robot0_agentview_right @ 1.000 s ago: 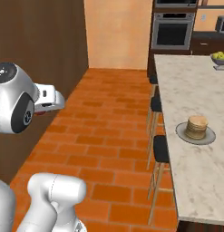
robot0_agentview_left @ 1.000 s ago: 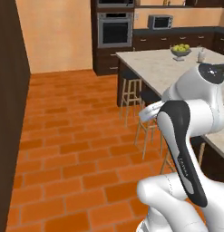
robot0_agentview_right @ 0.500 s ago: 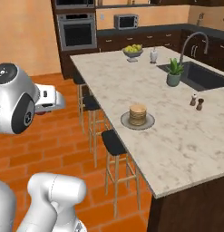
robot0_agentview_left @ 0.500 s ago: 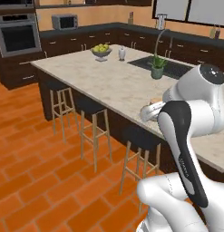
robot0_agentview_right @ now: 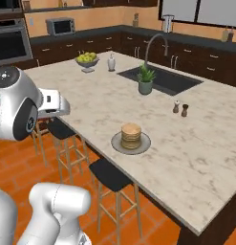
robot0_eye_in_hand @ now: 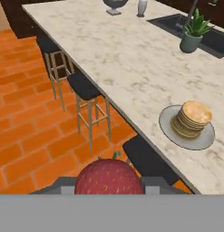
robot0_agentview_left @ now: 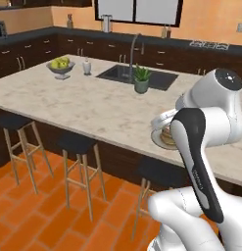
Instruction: Take the strawberry from the fridge and place it on top of the pancake, located on the dining counter.
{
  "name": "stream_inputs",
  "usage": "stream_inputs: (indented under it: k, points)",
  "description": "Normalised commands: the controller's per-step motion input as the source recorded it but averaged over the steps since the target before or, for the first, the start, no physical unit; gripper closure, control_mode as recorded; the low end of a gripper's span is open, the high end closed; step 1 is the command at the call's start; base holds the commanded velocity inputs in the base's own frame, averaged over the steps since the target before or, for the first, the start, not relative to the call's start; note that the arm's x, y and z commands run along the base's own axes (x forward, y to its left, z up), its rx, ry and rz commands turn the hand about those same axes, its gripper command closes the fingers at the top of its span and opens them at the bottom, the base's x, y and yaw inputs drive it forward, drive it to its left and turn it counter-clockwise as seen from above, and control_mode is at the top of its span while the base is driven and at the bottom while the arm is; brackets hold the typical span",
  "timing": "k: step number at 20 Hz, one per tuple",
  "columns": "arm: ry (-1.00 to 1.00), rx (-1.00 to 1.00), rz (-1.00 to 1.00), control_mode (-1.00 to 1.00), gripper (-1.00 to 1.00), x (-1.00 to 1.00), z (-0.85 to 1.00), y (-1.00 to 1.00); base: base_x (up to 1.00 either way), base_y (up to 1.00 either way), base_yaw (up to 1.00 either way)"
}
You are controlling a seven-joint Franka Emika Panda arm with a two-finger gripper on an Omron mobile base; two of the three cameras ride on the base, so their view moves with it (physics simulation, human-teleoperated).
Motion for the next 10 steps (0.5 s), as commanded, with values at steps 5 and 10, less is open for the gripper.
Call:
stream_inputs:
  k: [5, 10]
  points:
    - [0.0, 0.0, 0.0, 1.0, 1.0, 0.0, 0.0, 0.0, 0.69, 0.77, -0.53]
    - [0.0, 0.0, 0.0, 1.0, 1.0, 0.0, 0.0, 0.0, 0.95, 0.02, -0.59]
